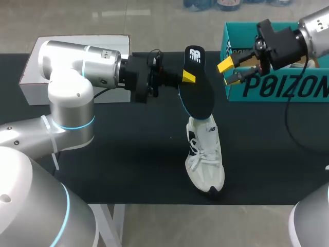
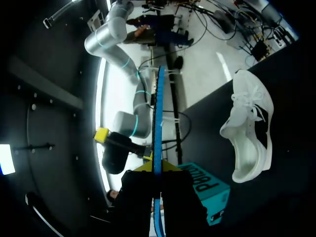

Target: Take the shoe out of the shoebox, open the shoe tongue, remove and reinsert the insole, then place the shoe into the shoebox

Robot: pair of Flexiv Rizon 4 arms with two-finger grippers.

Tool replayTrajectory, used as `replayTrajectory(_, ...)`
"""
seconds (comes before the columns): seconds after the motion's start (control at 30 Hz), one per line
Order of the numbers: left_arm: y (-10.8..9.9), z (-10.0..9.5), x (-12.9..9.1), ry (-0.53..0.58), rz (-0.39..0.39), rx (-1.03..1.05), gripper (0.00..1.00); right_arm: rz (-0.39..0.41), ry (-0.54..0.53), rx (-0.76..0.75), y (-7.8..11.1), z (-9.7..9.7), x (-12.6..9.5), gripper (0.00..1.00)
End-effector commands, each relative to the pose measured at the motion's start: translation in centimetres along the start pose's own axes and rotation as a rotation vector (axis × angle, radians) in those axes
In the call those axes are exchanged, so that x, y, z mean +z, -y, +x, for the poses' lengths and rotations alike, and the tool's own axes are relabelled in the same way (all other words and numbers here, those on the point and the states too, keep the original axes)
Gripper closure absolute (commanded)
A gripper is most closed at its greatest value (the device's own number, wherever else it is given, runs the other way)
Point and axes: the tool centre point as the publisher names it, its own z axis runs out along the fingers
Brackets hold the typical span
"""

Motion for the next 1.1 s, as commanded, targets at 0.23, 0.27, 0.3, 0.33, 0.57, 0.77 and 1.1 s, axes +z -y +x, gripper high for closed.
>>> replayTrajectory(0.23, -0.1, 0.1, 0.2, 0.001, 0.0, 0.002, 1.0, 0.022, -0.038, 0.006, 0.0, -0.9, 2.4, 0.0)
replayTrajectory(0.27, -0.1, 0.1, 0.2, 0.001, 0.0, 0.002, 1.0, 0.023, -0.039, 0.006, 0.0, -0.9, 2.6, 0.0)
replayTrajectory(0.3, -0.1, 0.1, 0.2, 0.001, 0.0, 0.002, 1.0, 0.025, -0.041, 0.006, 0.0, -0.8, 2.8, 0.0)
replayTrajectory(0.33, -0.1, 0.1, 0.2, 0.001, 0.0, 0.002, 1.0, 0.027, -0.044, 0.006, 0.0, -0.8, 3.0, 0.0)
replayTrajectory(0.57, -0.1, 0.1, 0.2, 0.001, 0.0, 0.002, 1.0, 0.027, -0.067, 0.011, -0.4, -0.8, 3.9, 0.0)
replayTrajectory(0.77, -0.1, 0.1, 0.2, 0.001, 0.0, 0.002, 1.0, 0.035, -0.074, 0.015, -0.4, -0.6, 4.9, 0.24)
replayTrajectory(1.1, -0.1, 0.1, 0.2, 0.001, 0.0, 0.002, 1.0, 0.039, -0.08, 0.022, -0.1, -0.6, 5.6, 0.62)
